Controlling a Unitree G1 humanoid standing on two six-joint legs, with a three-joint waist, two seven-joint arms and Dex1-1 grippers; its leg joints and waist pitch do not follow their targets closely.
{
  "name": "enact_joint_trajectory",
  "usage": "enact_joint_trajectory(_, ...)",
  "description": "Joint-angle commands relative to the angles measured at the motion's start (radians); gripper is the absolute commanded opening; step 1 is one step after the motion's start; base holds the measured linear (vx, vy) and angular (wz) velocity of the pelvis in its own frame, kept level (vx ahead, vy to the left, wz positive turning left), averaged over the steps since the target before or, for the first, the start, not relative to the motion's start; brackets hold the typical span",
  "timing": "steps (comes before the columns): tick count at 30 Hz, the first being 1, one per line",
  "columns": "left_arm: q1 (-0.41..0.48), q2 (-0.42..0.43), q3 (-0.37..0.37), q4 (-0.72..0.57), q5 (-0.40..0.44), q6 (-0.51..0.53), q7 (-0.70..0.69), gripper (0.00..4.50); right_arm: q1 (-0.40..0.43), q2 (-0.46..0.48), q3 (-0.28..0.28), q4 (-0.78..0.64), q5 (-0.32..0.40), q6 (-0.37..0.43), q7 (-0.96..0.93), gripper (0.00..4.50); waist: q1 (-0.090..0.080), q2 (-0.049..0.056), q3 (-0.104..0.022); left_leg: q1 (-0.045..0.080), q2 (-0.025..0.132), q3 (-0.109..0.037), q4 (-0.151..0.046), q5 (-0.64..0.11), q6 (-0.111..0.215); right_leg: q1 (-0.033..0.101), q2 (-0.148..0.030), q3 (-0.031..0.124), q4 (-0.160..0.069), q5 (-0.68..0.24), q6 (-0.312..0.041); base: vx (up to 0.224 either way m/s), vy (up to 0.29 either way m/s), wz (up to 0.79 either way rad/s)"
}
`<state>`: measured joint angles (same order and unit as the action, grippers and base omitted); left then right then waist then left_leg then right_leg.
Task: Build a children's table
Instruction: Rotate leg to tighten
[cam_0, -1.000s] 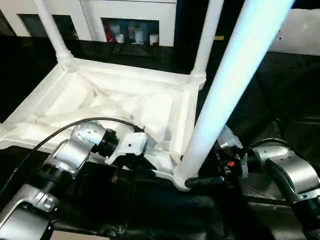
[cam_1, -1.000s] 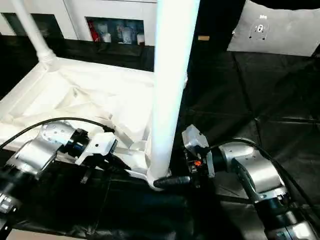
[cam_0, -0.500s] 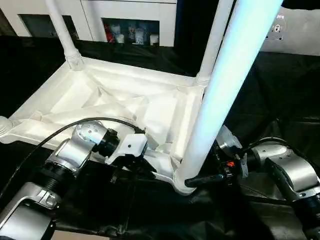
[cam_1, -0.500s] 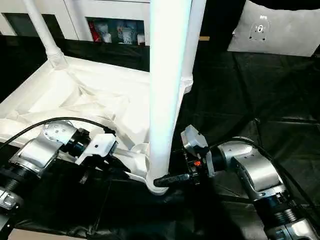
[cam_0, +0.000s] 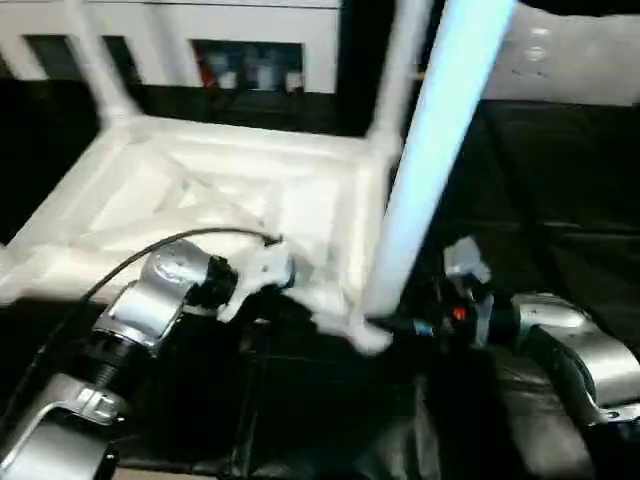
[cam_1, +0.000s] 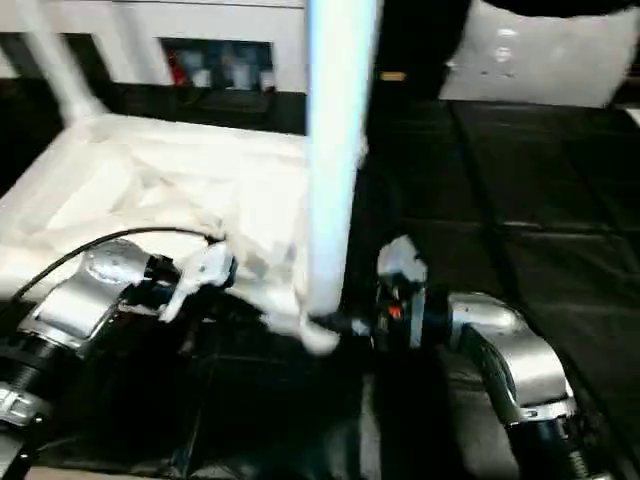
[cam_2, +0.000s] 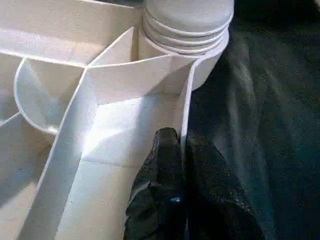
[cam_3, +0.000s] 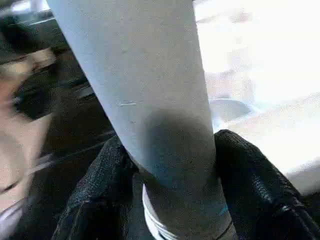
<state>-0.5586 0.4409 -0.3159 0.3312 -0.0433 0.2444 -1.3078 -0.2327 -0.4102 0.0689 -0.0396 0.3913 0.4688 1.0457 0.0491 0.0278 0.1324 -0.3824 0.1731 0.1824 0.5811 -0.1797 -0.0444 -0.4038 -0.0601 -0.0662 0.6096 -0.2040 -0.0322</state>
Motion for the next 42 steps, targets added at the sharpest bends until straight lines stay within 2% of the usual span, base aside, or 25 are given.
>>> enact_joint_trajectory(1,-0.002,-0.107,0.016,-0.074,-0.029,0.095,0.155,0.00,0.009,0.114,0.065,-0.024,-0.007,0.055,-0.135,2.13,-0.002,-0.012,-0.051,0.011,0.062,-0.033,-0.079,-0.190,0.043,0.043,-0.100,0.062,-0.093,-0.339,-0.189,0.000,0.000,0.00)
enact_joint_trajectory(2,0.000,-0.126,0.022,-0.087,-0.025,0.125,0.188,0.00,0.008,0.140,0.055,-0.024,-0.018,0.062,-0.185,2.13,-0.006,-0.008,-0.052,0.011,0.063,-0.033,-0.079,-0.186,0.041,0.043,-0.100,0.062,-0.091,-0.325,-0.194,0.000,0.000,0.00)
enact_joint_trajectory(3,-0.001,-0.138,0.025,-0.093,-0.022,0.141,0.207,0.00,0.007,0.153,0.050,-0.024,-0.022,0.064,-0.210,2.12,-0.015,-0.011,-0.052,0.007,0.060,-0.032,-0.078,-0.173,0.045,0.043,-0.099,0.062,-0.092,-0.302,-0.198,0.000,0.000,0.00)
enact_joint_trajectory(6,-0.010,-0.189,0.042,-0.094,-0.006,0.189,0.297,0.00,-0.003,0.204,0.031,-0.012,-0.040,0.069,-0.306,2.11,-0.020,-0.011,-0.057,0.008,0.056,-0.027,-0.072,-0.115,0.072,0.046,-0.094,0.062,-0.089,-0.219,-0.207,0.000,0.000,0.00)
enact_joint_trajectory(8,-0.031,-0.268,0.076,-0.073,0.020,0.235,0.440,0.00,-0.023,0.281,-0.003,0.021,-0.063,0.066,-0.445,2.11,-0.022,-0.012,-0.057,0.007,0.054,-0.024,-0.070,-0.090,0.084,0.045,-0.091,0.061,-0.085,-0.175,-0.217,0.000,0.000,0.00)
enact_joint_trajectory(10,-0.045,-0.304,0.094,-0.057,0.032,0.246,0.510,0.00,-0.033,0.315,-0.022,0.046,-0.076,0.061,-0.511,2.11,-0.021,-0.015,-0.062,0.008,0.052,-0.024,-0.067,-0.061,0.092,0.050,-0.090,0.061,-0.082,-0.137,-0.225,0.000,0.000,0.00)
enact_joint_trajectory(12,-0.068,-0.378,0.131,-0.043,0.060,0.279,0.662,0.00,-0.054,0.388,-0.061,0.097,-0.122,0.038,-0.651,2.11,-0.023,-0.009,-0.061,0.008,0.054,-0.024,-0.067,-0.066,0.098,0.048,-0.090,0.060,-0.082,-0.115,-0.235,0.000,0.000,0.00)
enact_joint_trajectory(13,-0.074,-0.407,0.139,-0.046,0.079,0.290,0.725,0.00,-0.066,0.421,-0.077,0.122,-0.150,0.022,-0.716,2.10,-0.024,-0.011,-0.062,0.008,0.054,-0.024,-0.068,-0.069,0.096,0.048,-0.089,0.060,-0.082,-0.115,-0.234,0.000,0.000,0.00)
enact_joint_trajectory(17,-0.075,-0.432,0.145,-0.058,0.093,0.298,0.769,0.00,-0.078,0.462,-0.102,0.139,-0.159,0.008,-0.797,2.10,-0.022,-0.009,-0.062,0.008,0.053,-0.024,-0.070,-0.067,0.108,0.052,-0.090,0.060,-0.084,-0.105,-0.222,0.000,0.000,0.00)
enact_joint_trajectory(22,-0.066,-0.420,0.122,-0.079,0.092,0.284,0.724,0.00,-0.082,0.486,-0.100,0.131,-0.166,-0.029,-0.800,2.10,-0.021,-0.004,-0.064,0.008,0.054,-0.025,-0.071,-0.076,0.114,0.053,-0.090,0.059,-0.083,-0.088,-0.215,0.000,0.000,0.00)
enact_joint_trajectory(24,-0.050,-0.373,0.098,-0.091,0.089,0.255,0.656,0.00,-0.067,0.458,-0.101,0.119,-0.168,-0.066,-0.764,2.66,-0.021,-0.004,-0.066,0.008,0.054,-0.025,-0.069,-0.072,0.115,0.055,-0.091,0.060,-0.081,-0.072,-0.216,0.000,0.000,0.00)
enact_joint_trajectory(27,-0.040,-0.350,0.080,-0.098,0.085,0.236,0.617,0.00,-0.062,0.443,-0.107,0.113,-0.156,-0.072,-0.742,2.83,-0.022,-0.004,-0.071,0.005,0.053,-0.025,-0.066,-0.038,0.137,0.060,-0.091,0.060,-0.073,0.003,-0.224,0.000,0.000,0.00)
enact_joint_trajectory(28,-0.029,-0.325,0.068,-0.102,0.083,0.224,0.580,0.00,-0.055,0.411,-0.104,0.097,-0.139,-0.083,-0.689,2.88,-0.024,-0.005,-0.075,0.004,0.053,-0.025,-0.063,0.001,0.158,0.063,-0.089,0.058,-0.064,0.084,-0.241,0.000,0.000,0.00)
enact_joint_trajectory(29,-0.020,-0.303,0.058,-0.106,0.076,0.208,0.539,0.00,-0.049,0.384,-0.105,0.081,-0.121,-0.090,-0.639,2.98,-0.025,-0.004,-0.075,0.003,0.053,-0.024,-0.061,0.010,0.173,0.064,-0.088,0.058,-0.061,0.110,-0.250,0.000,0.000,0.00)
enact_joint_trajectory(30,-0.010,-0.281,0.050,-0.109,0.072,0.189,0.503,0.00,-0.044,0.357,-0.106,0.065,-0.105,-0.090,-0.594,3.23,-0.024,-0.004,-0.075,0.002,0.052,-0.025,-0.060,0.009,0.179,0.065,-0.089,0.057,-0.062,0.113,-0.251,0.000,0.000,0.00)
enact_joint_trajectory(32,0.009,-0.231,0.032,-0.111,0.062,0.142,0.419,0.00,-0.032,0.284,-0.099,0.039,-0.084,-0.092,-0.488,3.28,-0.024,-0.004,-0.073,0.002,0.052,-0.024,-0.059,-0.008,0.190,0.065,-0.090,0.056,-0.065,0.093,-0.249,0.000,0.000,0.00)
enact_joint_trajectory(33,0.015,-0.216,0.026,-0.112,0.061,0.133,0.398,0.00,-0.029,0.262,-0.096,0.033,-0.079,-0.090,-0.458,3.50,-0.024,-0.004,-0.071,0.002,0.056,-0.024,-0.061,-0.024,0.189,0.065,-0.090,0.057,-0.066,0.057,-0.245,0.000,0.000,0.00)
enact_joint_trajectory(38,0.046,-0.100,-0.015,-0.106,0.037,0.003,0.213,0.00,-0.009,0.106,-0.068,0.021,-0.056,-0.113,-0.225,3.82,-0.014,-0.001,-0.070,0.013,0.061,-0.023,-0.063,-0.066,0.164,0.058,-0.088,0.057,-0.073,-0.032,-0.240,0.000,0.000,0.00)
enact_joint_trajectory(41,0.058,-0.041,-0.042,-0.096,0.034,-0.062,0.112,0.00,-0.005,0.037,-0.053,0.011,-0.024,-0.111,-0.106,4.04,-0.006,-0.002,-0.073,0.015,0.064,-0.023,-0.062,-0.051,0.167,0.056,-0.089,0.059,-0.065,0.002,-0.254,0.000,0.000,0.00)
enact_joint_trajectory(42,0.066,-0.005,-0.054,-0.097,0.013,-0.093,0.029,0.00,-0.003,-0.029,-0.018,-0.002,-0.012,-0.124,0.007,4.04,-0.003,-0.003,-0.071,0.014,0.064,-0.022,-0.061,-0.053,0.173,0.056,-0.089,0.058,-0.065,0.005,-0.256,0.000,0.000,0.00)
